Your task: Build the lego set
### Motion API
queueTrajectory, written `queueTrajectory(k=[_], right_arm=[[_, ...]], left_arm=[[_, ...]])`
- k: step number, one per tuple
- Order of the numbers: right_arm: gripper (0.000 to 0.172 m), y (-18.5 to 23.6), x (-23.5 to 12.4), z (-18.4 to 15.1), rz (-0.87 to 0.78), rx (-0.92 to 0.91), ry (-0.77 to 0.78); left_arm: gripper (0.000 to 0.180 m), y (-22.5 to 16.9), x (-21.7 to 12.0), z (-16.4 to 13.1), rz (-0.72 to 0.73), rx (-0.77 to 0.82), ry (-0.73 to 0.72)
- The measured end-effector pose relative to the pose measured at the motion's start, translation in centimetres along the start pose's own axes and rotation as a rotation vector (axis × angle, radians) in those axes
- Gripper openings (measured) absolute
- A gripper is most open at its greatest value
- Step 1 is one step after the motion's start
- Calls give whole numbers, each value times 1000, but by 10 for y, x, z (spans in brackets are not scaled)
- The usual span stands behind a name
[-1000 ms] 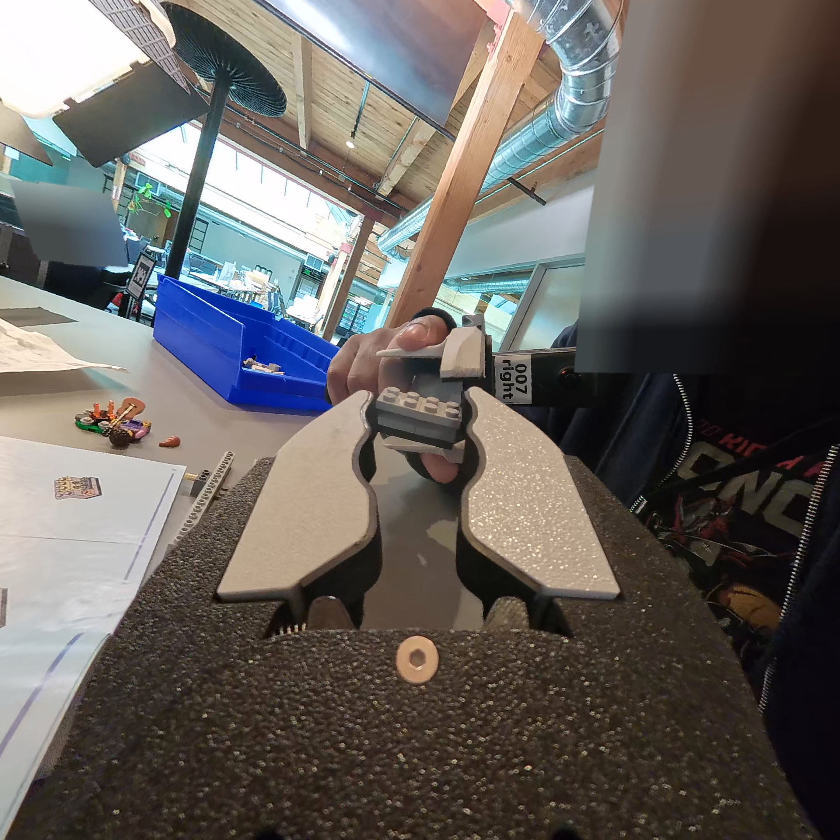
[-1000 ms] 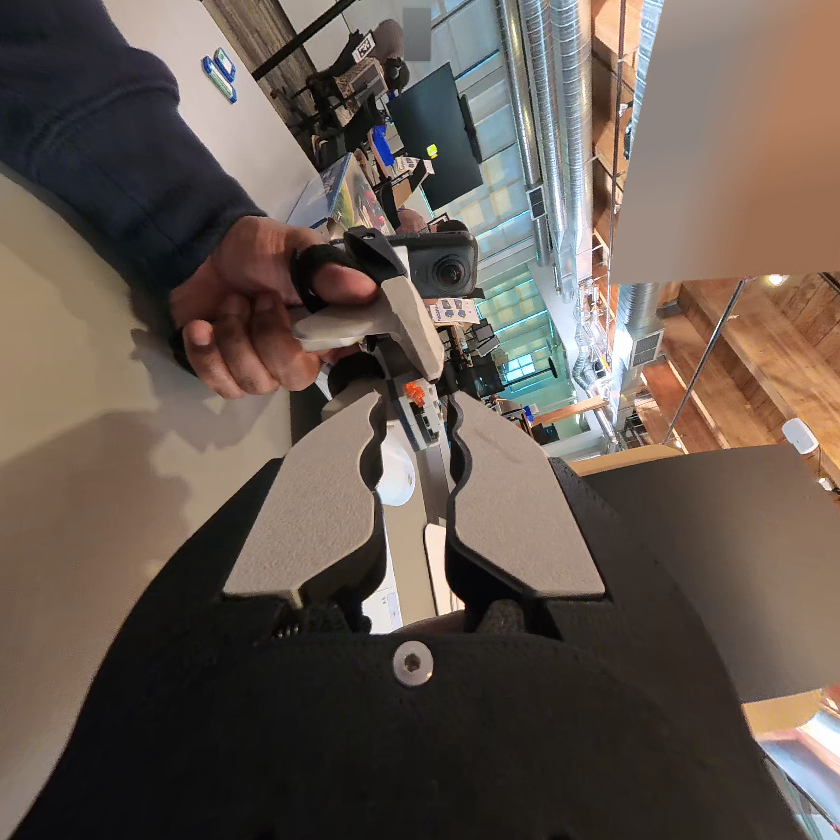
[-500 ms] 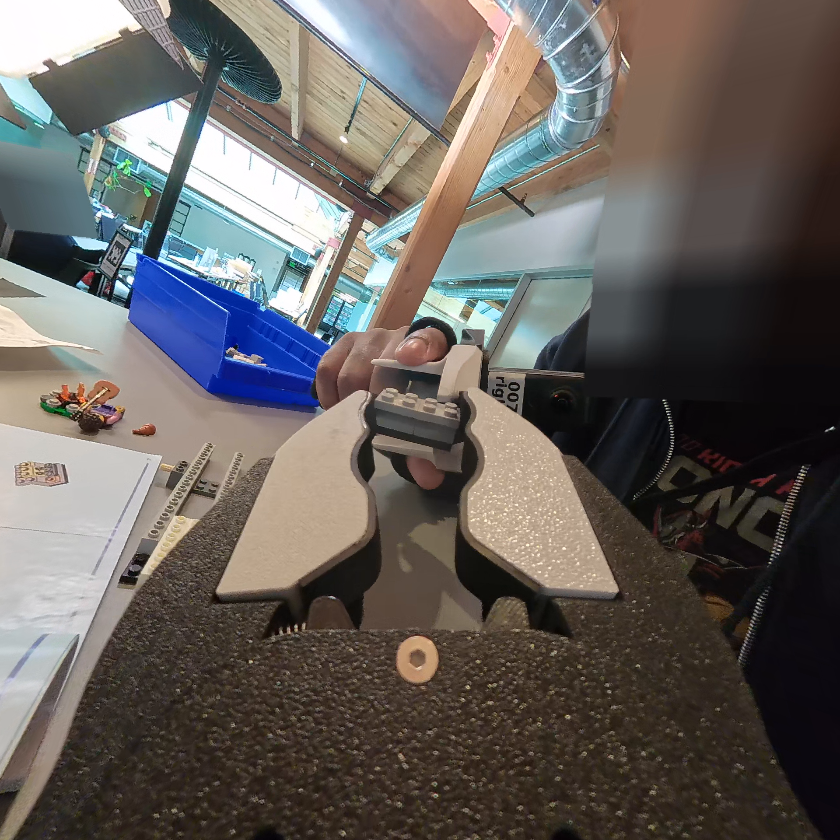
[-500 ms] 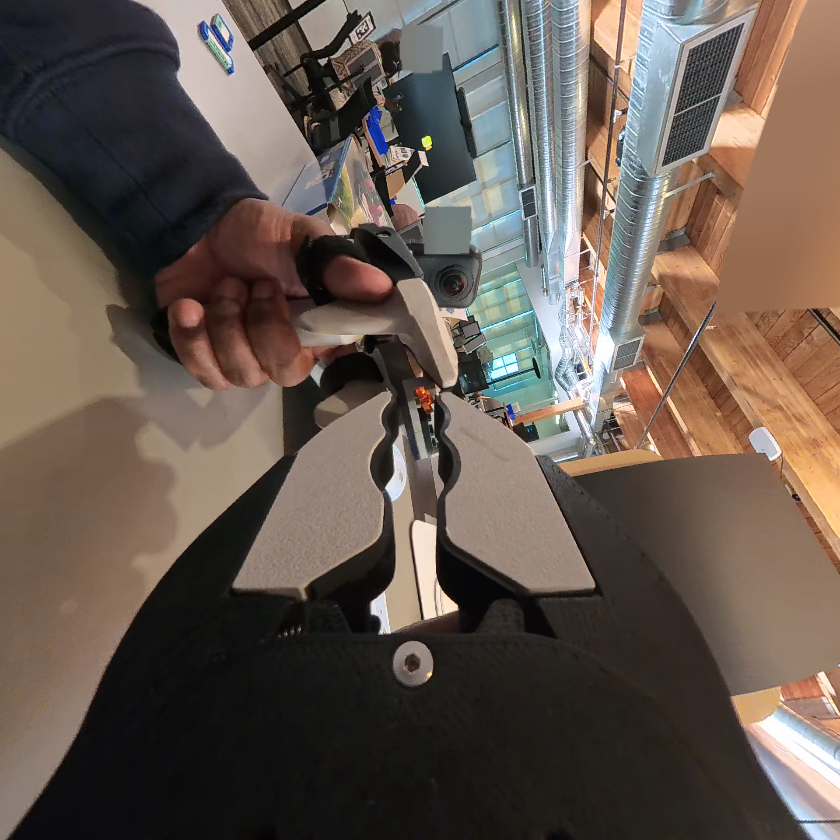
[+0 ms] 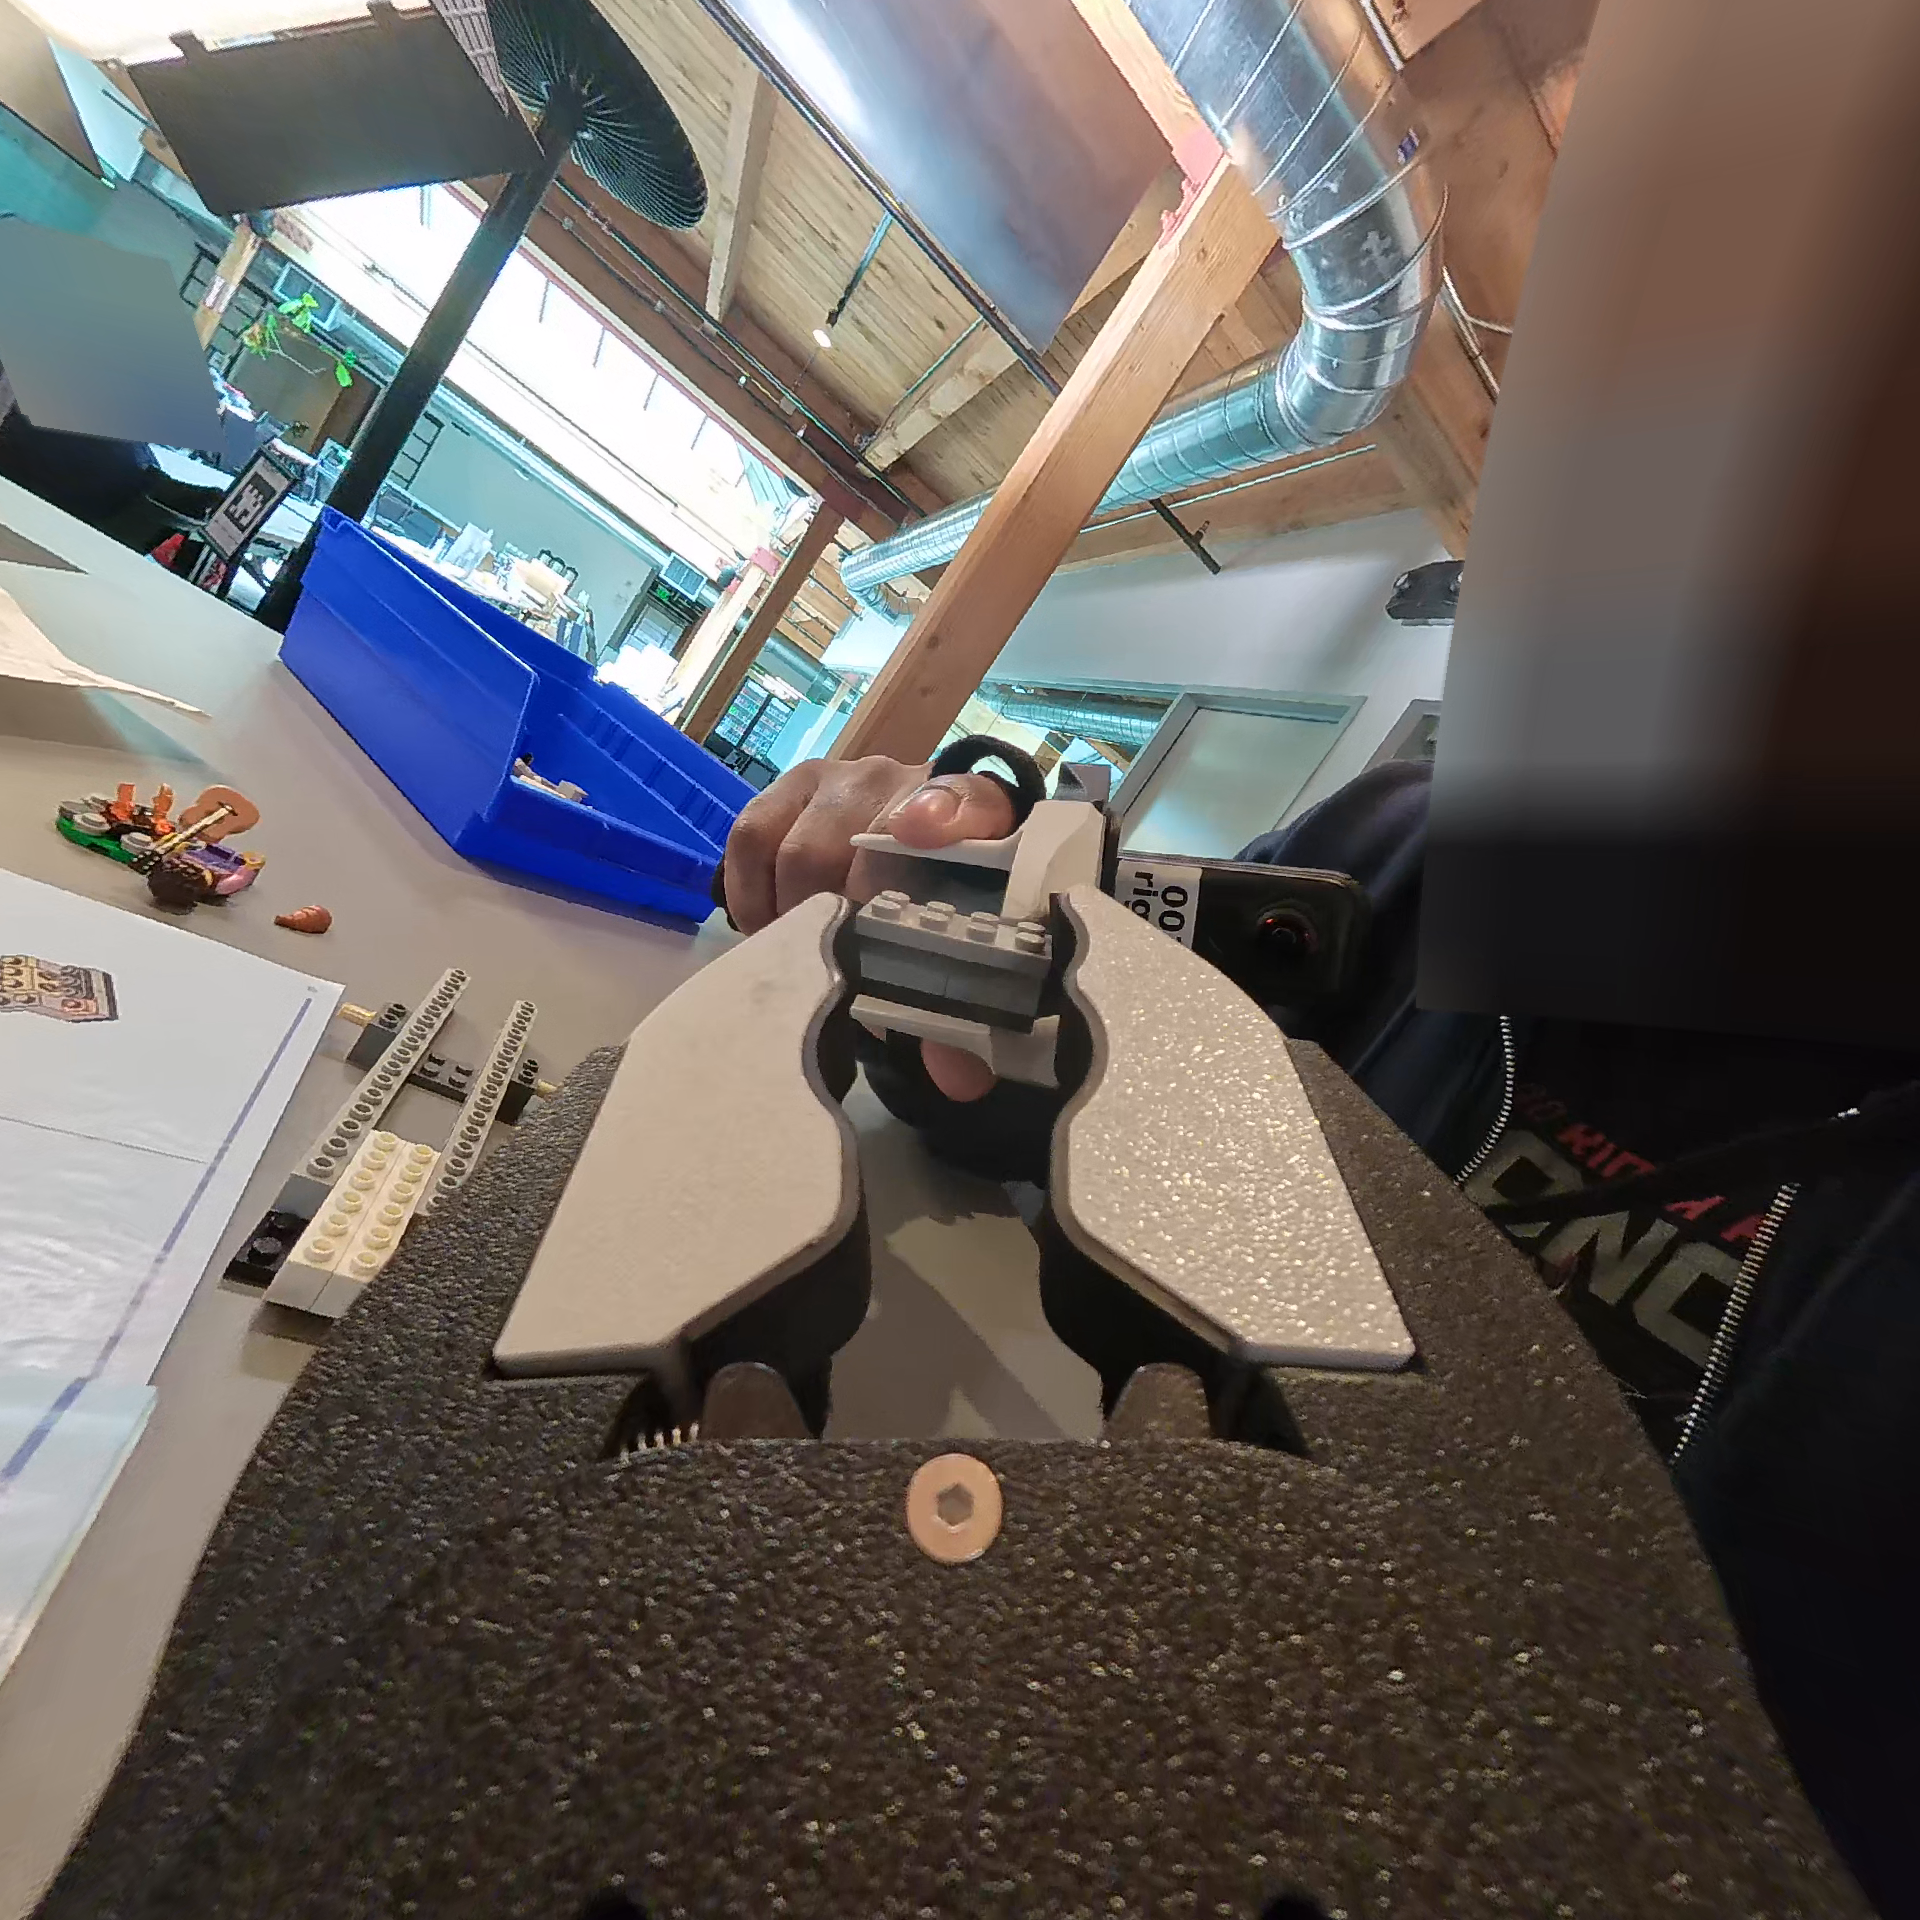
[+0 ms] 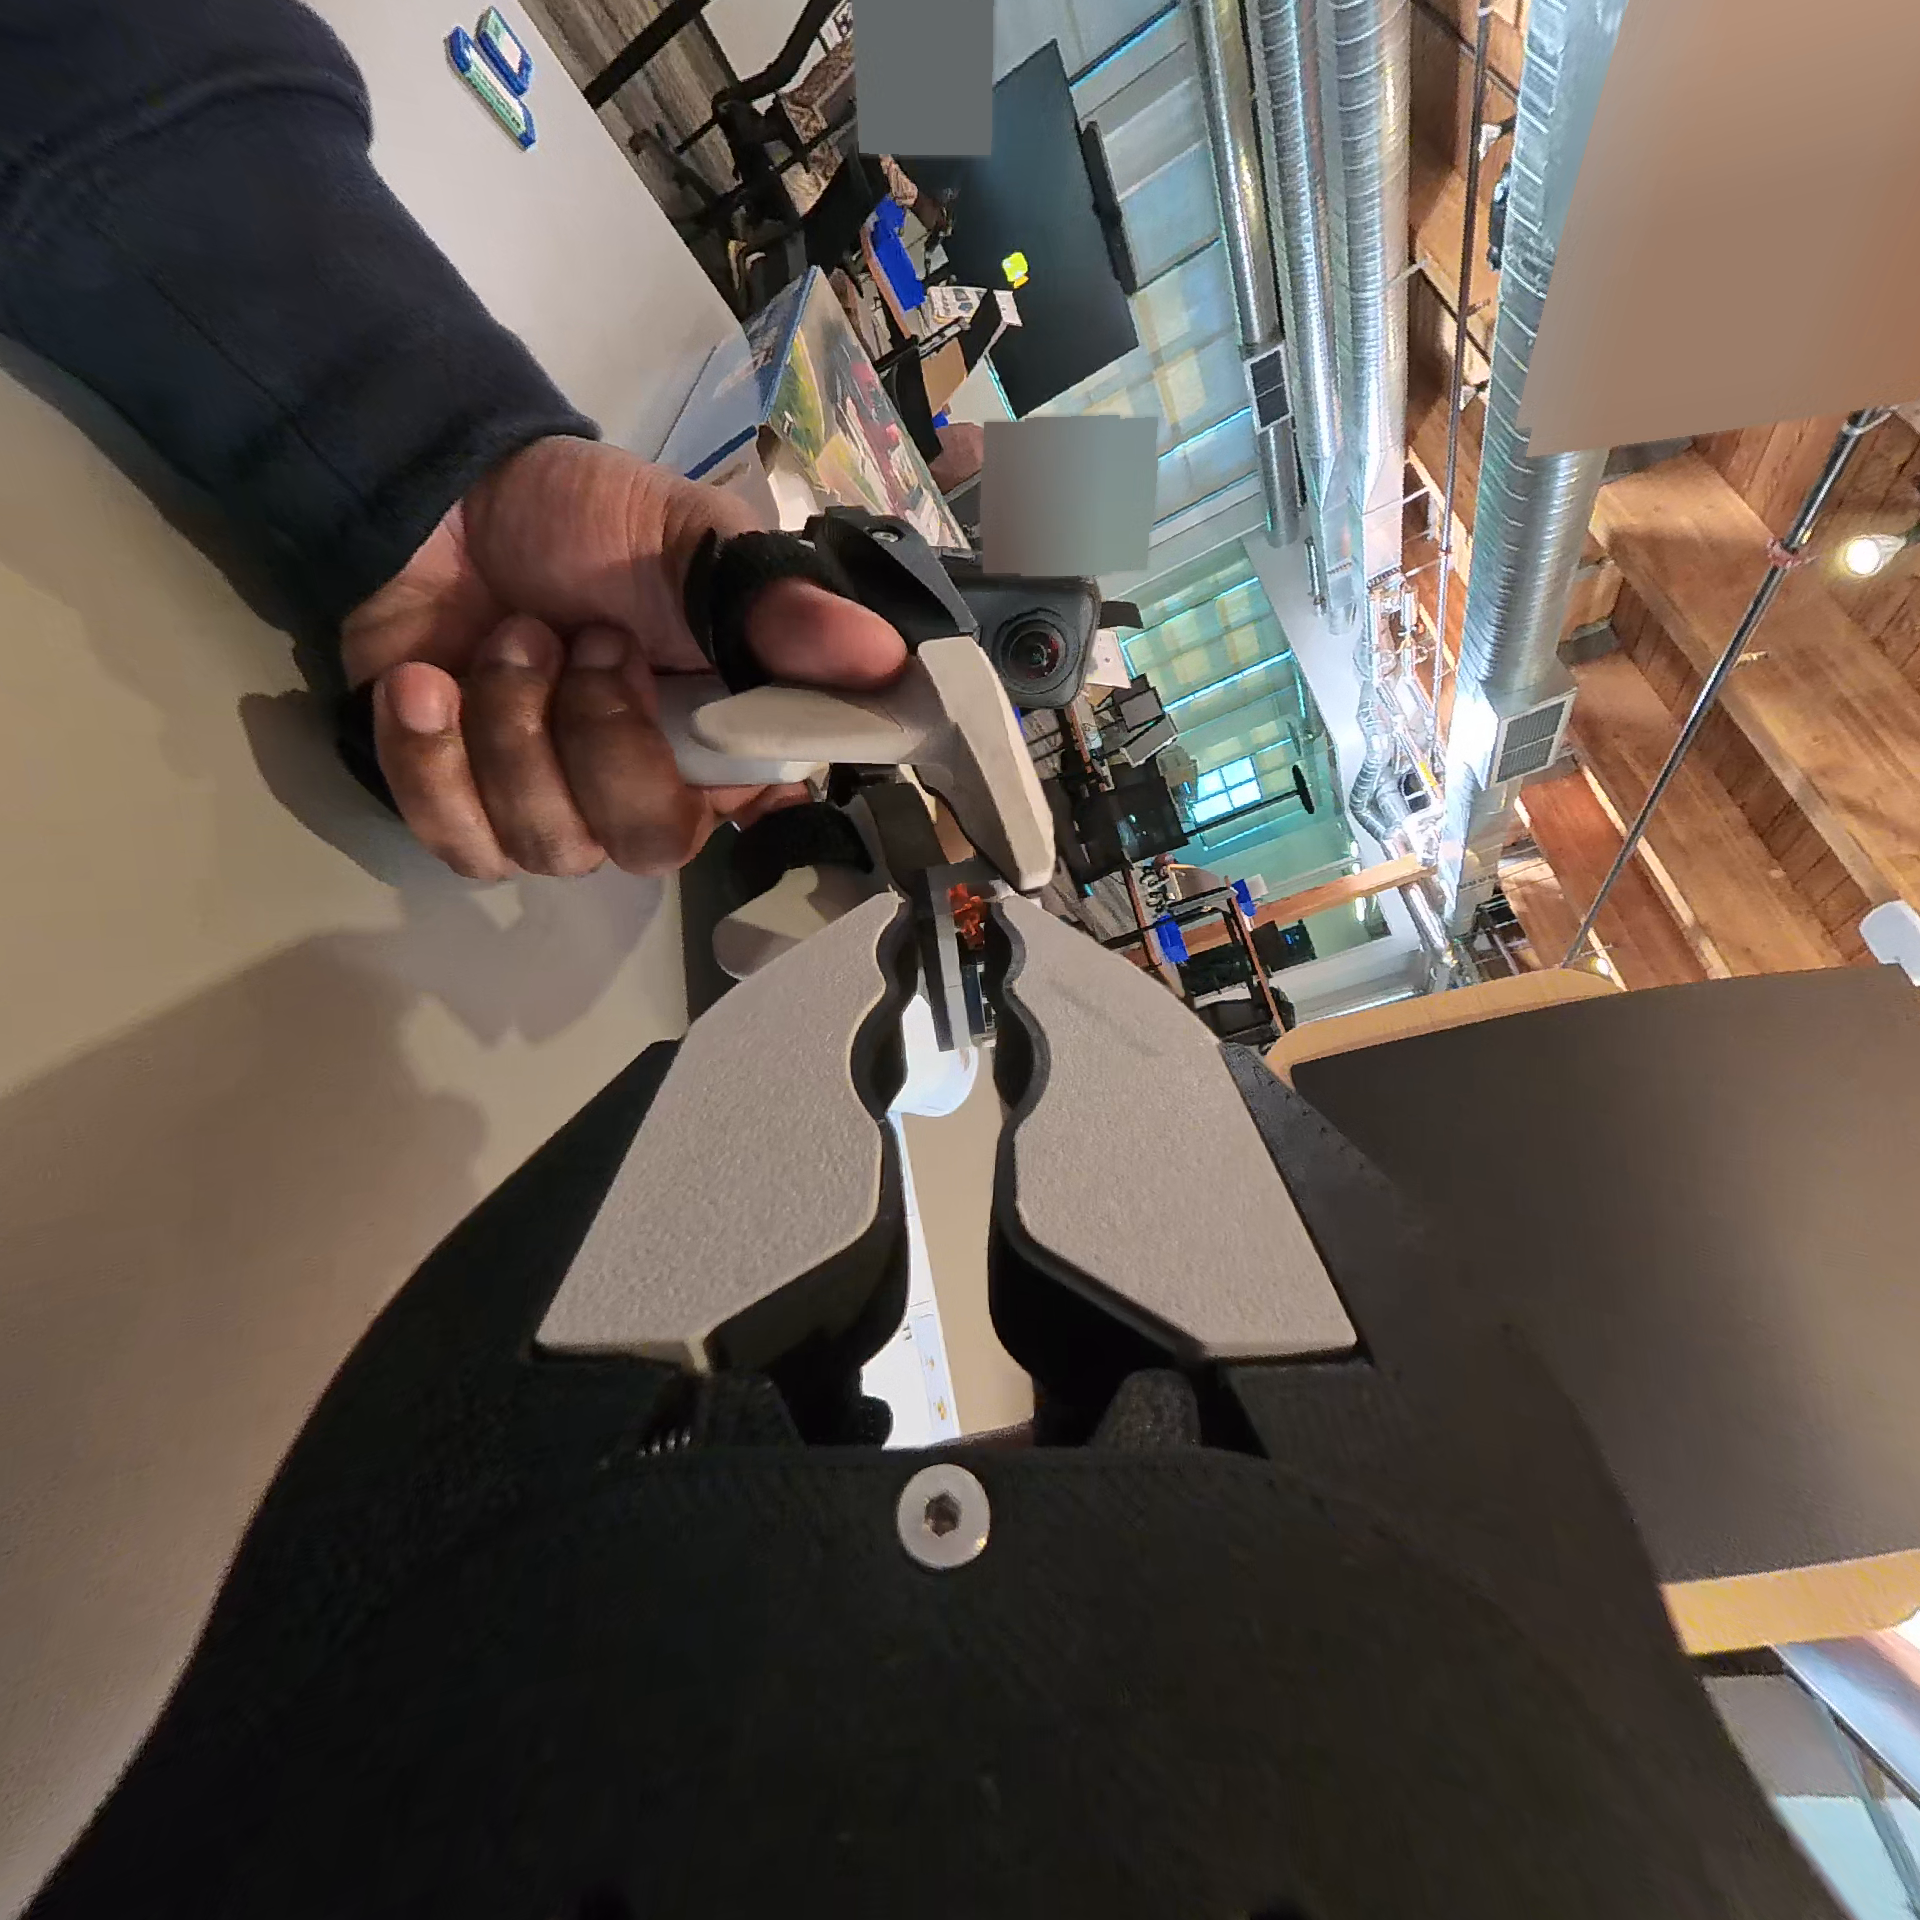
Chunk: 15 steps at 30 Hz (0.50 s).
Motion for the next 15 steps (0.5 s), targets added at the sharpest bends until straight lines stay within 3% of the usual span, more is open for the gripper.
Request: queueTrajectory(k=[13,15], right_arm=[[13,-2,3,-1,-74,-33,-11],[20,-1,2,1,-83,-45,-25]], left_arm=[[35,1,0,4,2,-12,-33],[35,2,-1,5,1,-24,-44]])
Point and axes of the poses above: each gripper's, where its closed fingertips meet, x out along the fingers, z out of its top, y = z × x across the jaws, the point moved 3 cm from there along -x, back along the fingers, and after that the axes turned 12 degrees about -y, right-handed, at the moved point
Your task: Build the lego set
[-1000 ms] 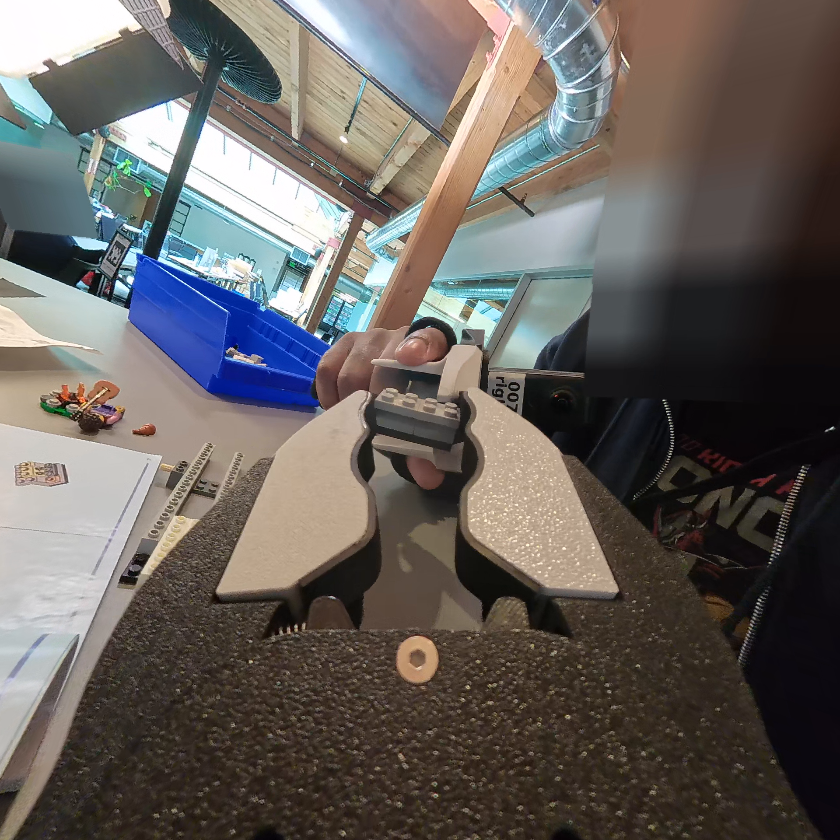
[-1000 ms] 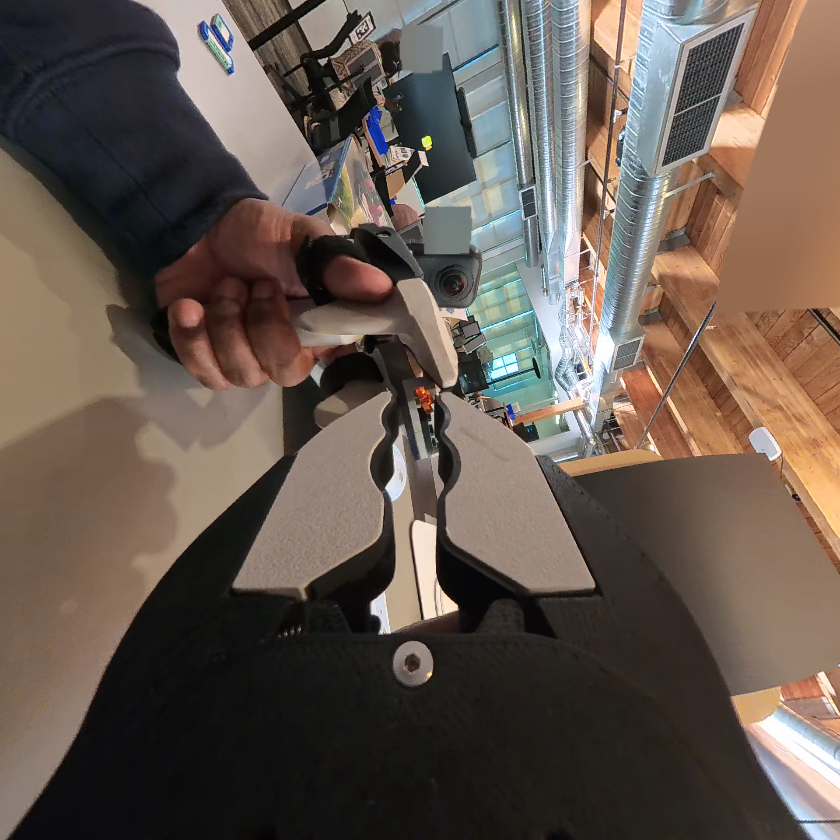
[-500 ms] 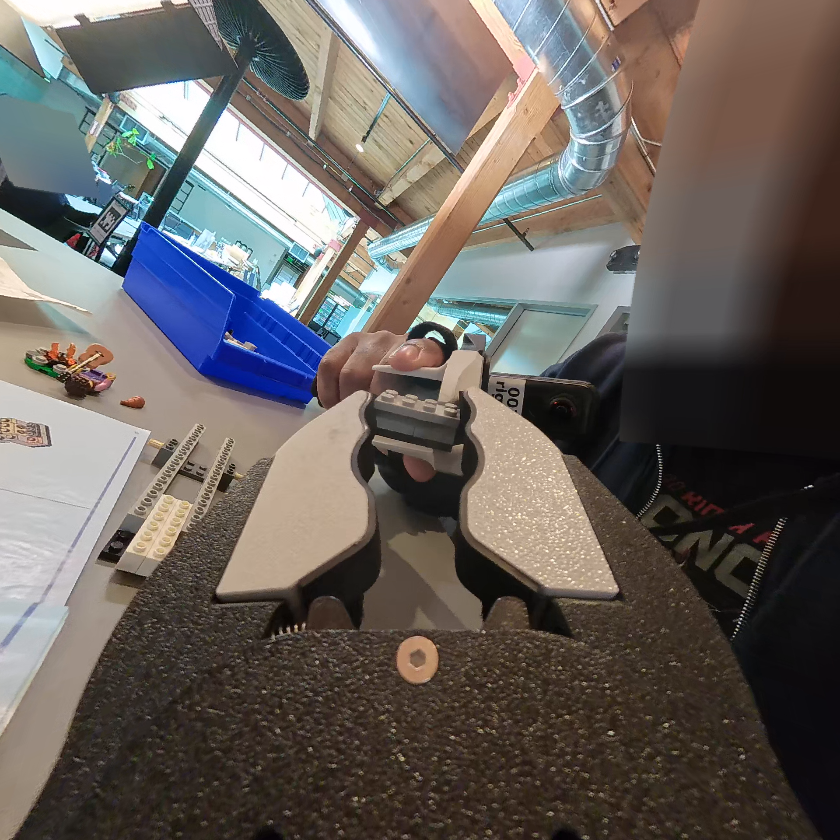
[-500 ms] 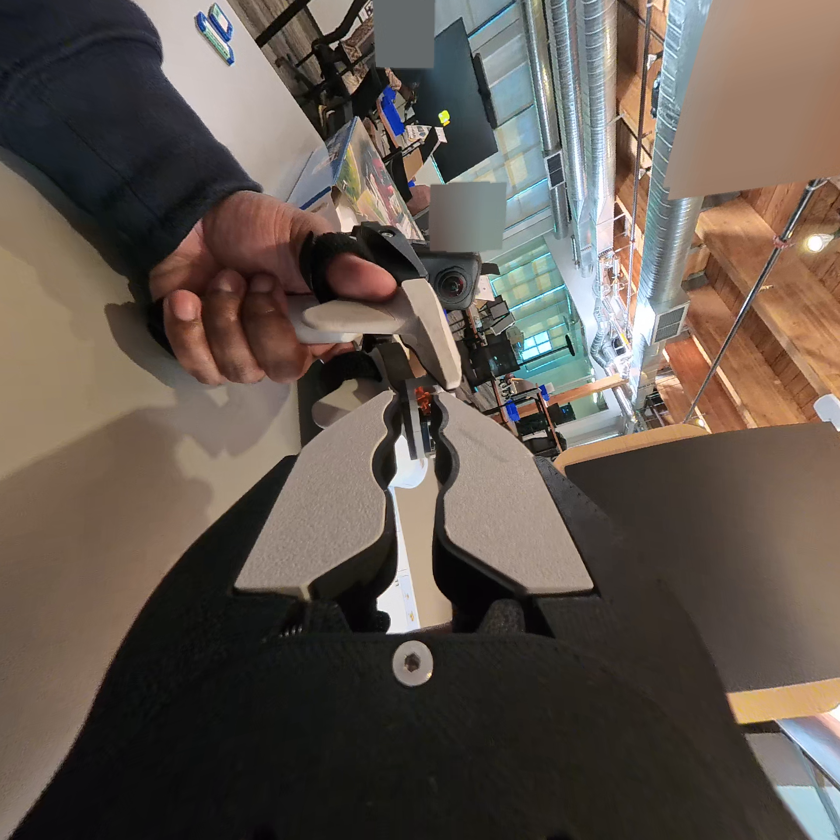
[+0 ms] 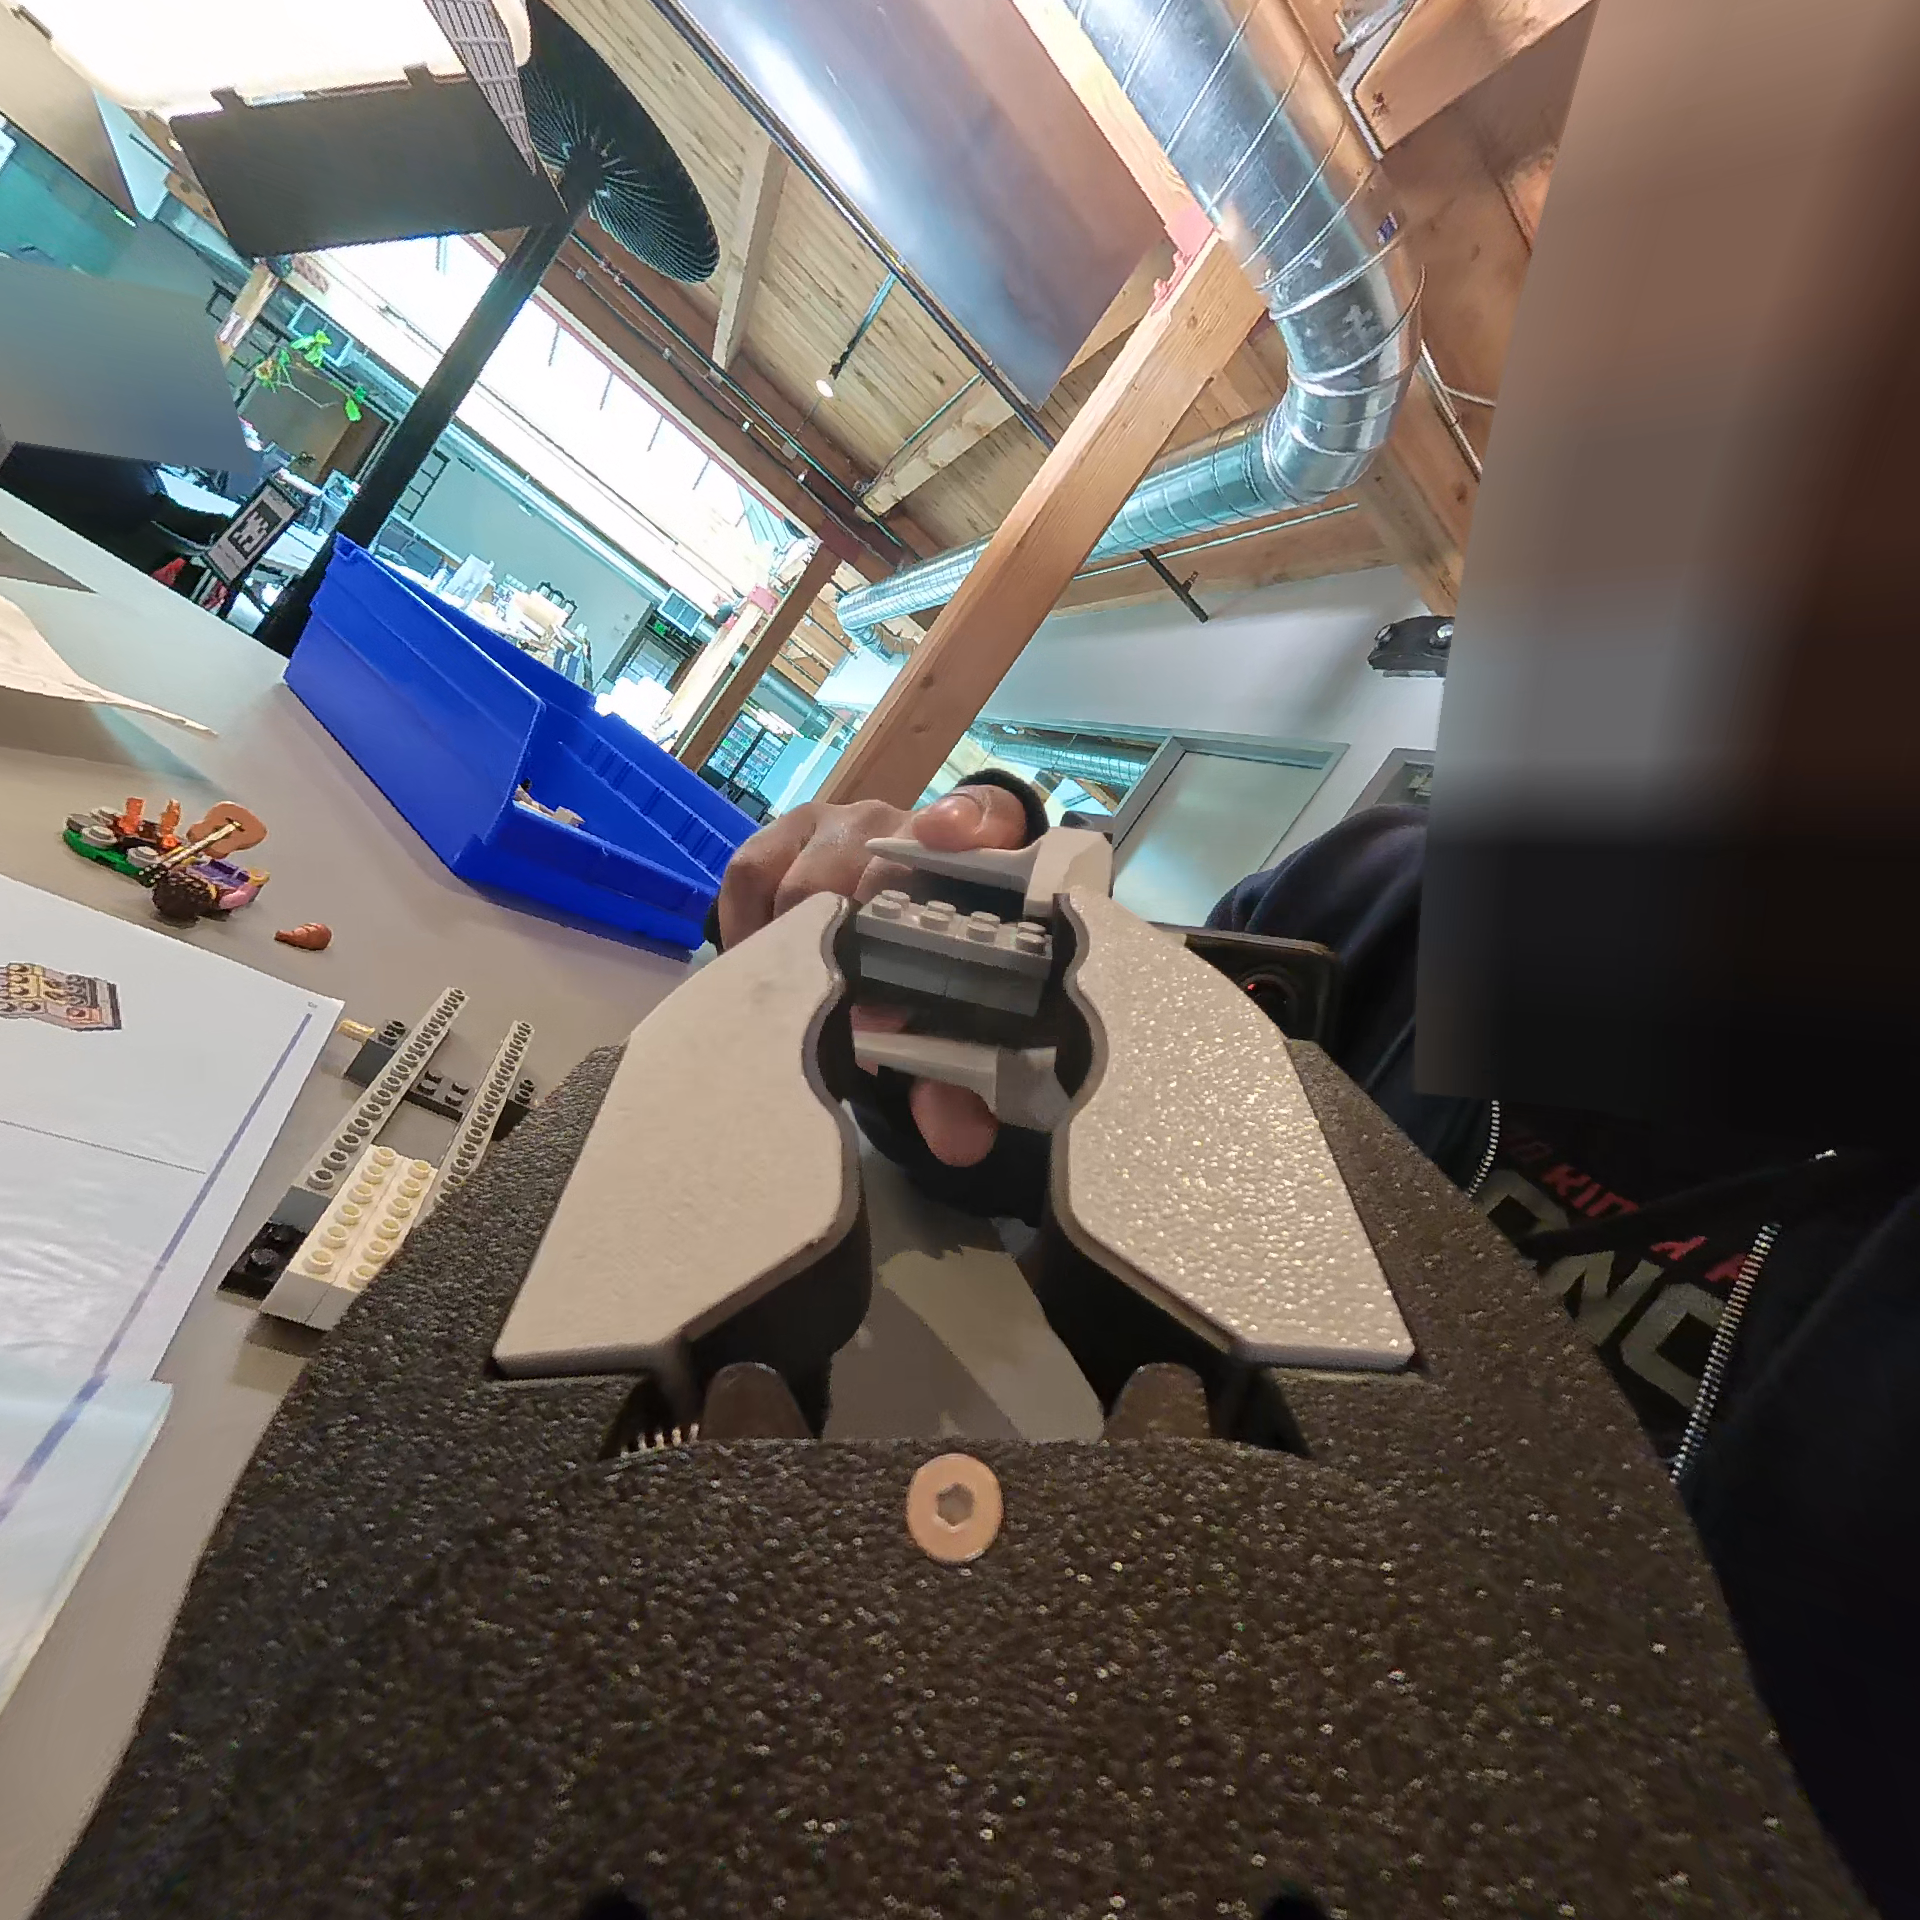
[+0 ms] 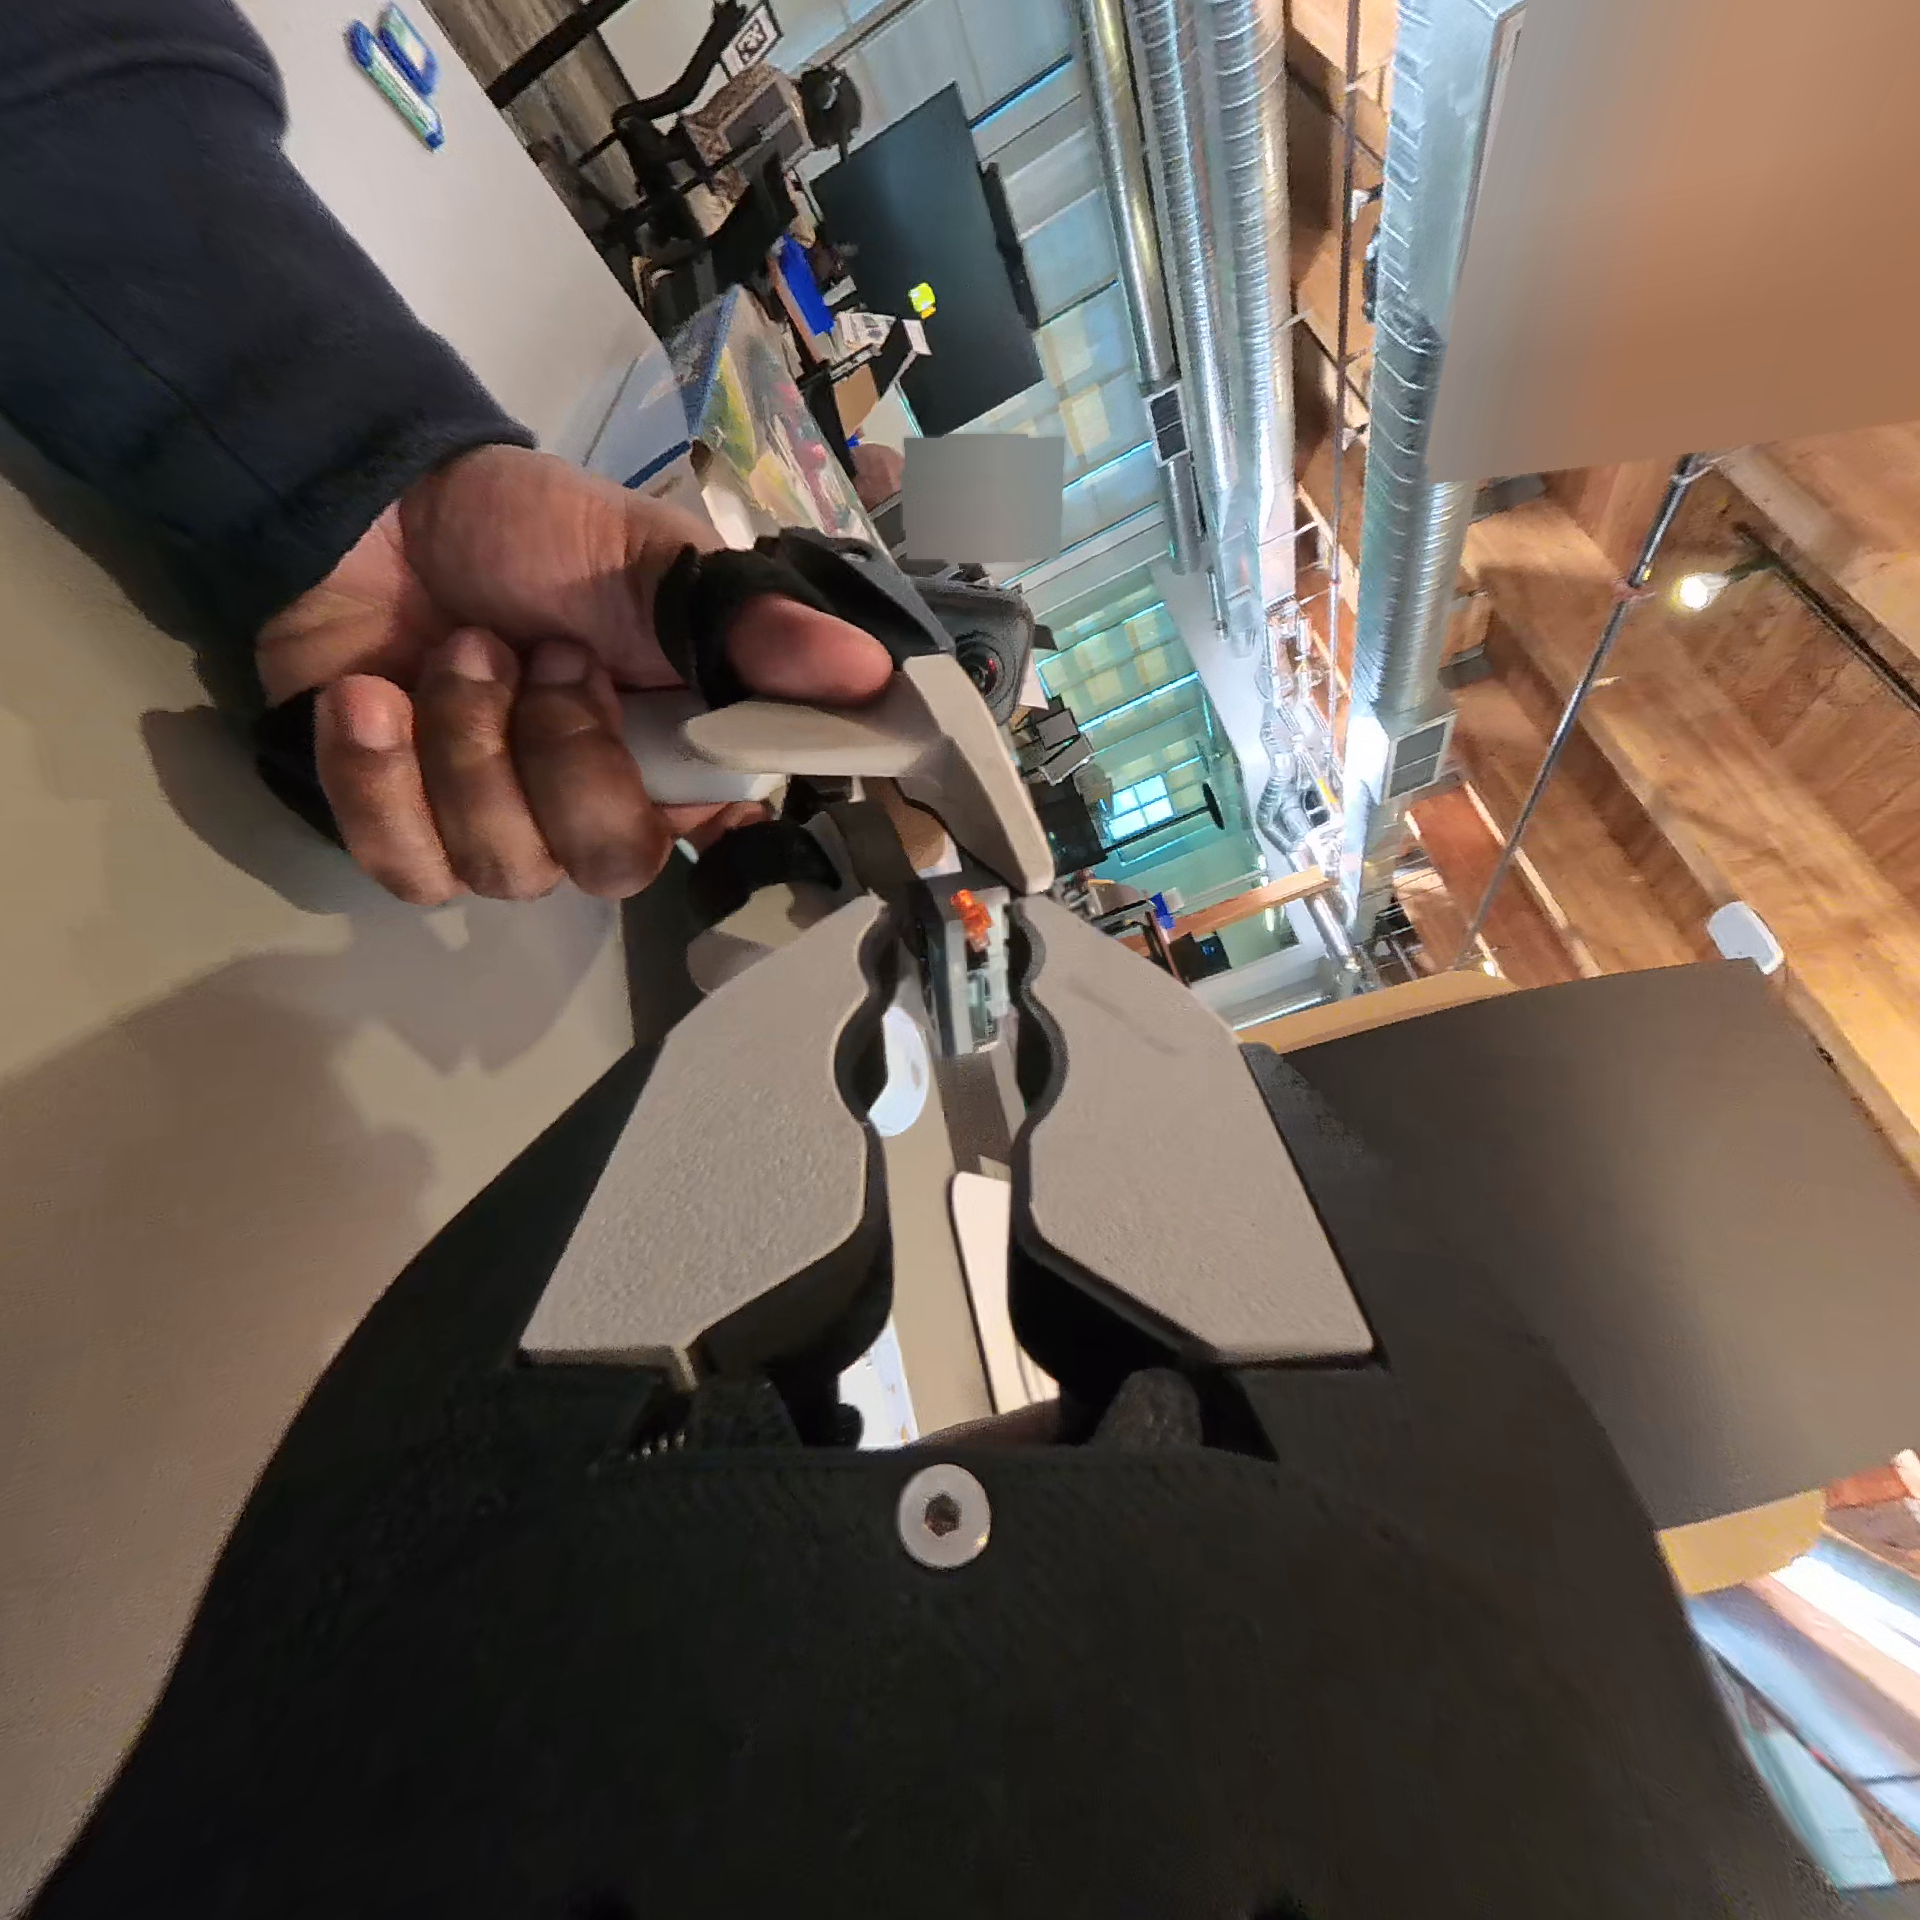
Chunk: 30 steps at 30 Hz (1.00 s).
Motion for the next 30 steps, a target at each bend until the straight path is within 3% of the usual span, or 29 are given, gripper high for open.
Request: queueTrajectory(k=[5,8,11,30], right_arm=[[25,-3,1,-2,-3,31,9],[13,-1,0,-3,-8,17,7],[13,-1,1,-5,-11,27,19],[12,-2,0,-9,24,116,40]], left_arm=[[35,0,0,1,-12,-53,-18],[35,2,1,-1,-7,-86,-12],[35,4,1,-1,1,-114,-19],[35,7,0,-2,17,-131,-26]])
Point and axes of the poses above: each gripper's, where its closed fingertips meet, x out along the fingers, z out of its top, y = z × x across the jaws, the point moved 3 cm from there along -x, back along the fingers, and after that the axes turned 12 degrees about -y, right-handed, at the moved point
